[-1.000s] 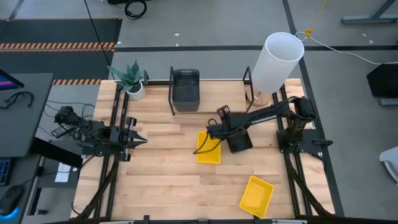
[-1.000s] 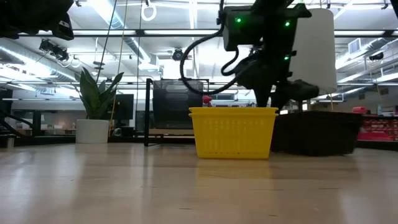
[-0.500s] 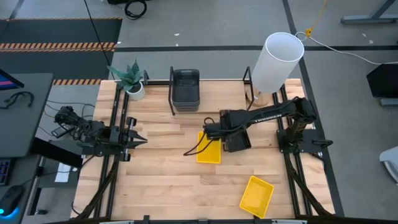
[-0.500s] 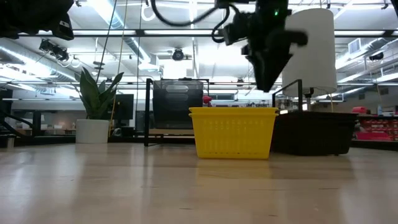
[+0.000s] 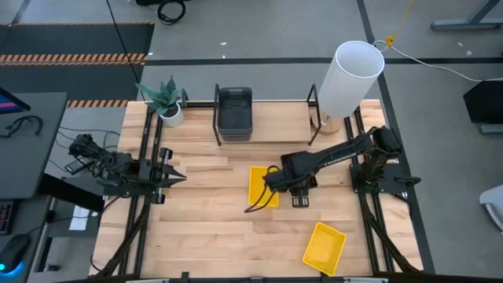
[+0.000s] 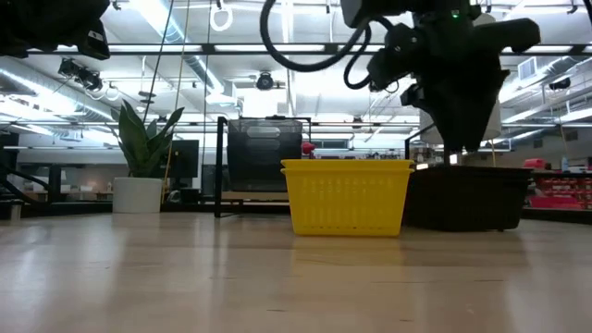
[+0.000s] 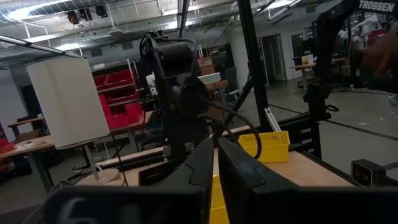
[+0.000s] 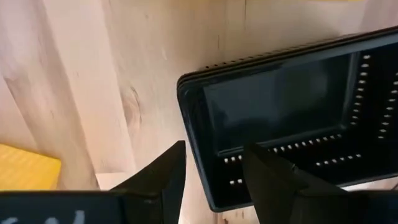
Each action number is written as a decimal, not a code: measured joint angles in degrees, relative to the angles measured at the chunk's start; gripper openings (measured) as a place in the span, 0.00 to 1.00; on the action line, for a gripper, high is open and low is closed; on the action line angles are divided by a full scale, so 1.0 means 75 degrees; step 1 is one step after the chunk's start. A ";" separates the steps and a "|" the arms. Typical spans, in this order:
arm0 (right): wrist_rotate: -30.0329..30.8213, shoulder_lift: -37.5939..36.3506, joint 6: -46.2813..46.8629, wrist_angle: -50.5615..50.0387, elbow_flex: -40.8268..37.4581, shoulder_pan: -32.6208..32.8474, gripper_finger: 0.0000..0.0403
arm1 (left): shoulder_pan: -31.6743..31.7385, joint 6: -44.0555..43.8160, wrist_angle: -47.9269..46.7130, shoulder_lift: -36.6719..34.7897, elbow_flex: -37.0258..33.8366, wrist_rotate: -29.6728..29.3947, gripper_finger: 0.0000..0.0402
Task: Stack baskets on shelf by color
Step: Put the stacked black baskets on the shelf, then stack the bottom yellow basket on top of the top yellow basket
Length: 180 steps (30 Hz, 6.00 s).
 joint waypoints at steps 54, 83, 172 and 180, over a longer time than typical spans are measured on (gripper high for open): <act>0.1365 0.0020 -0.0434 -0.0993 0.1320 0.0066 0.04 | 0.0000 0.0001 0.0001 0.0000 0.0000 -0.0002 0.07; 0.2390 0.1389 -0.3363 0.1881 0.1855 -0.3104 0.07 | 0.0000 0.0002 0.0001 -0.0002 0.0009 -0.0002 0.08; -0.1303 0.0905 0.0453 -0.1267 0.2929 0.0159 0.36 | 0.0000 0.0000 0.0004 0.0000 0.0000 -0.0003 0.09; -0.1784 0.0371 0.3275 -0.1243 0.2452 0.1429 0.35 | 0.0000 0.0002 -0.0002 0.0000 0.0000 -0.0003 0.06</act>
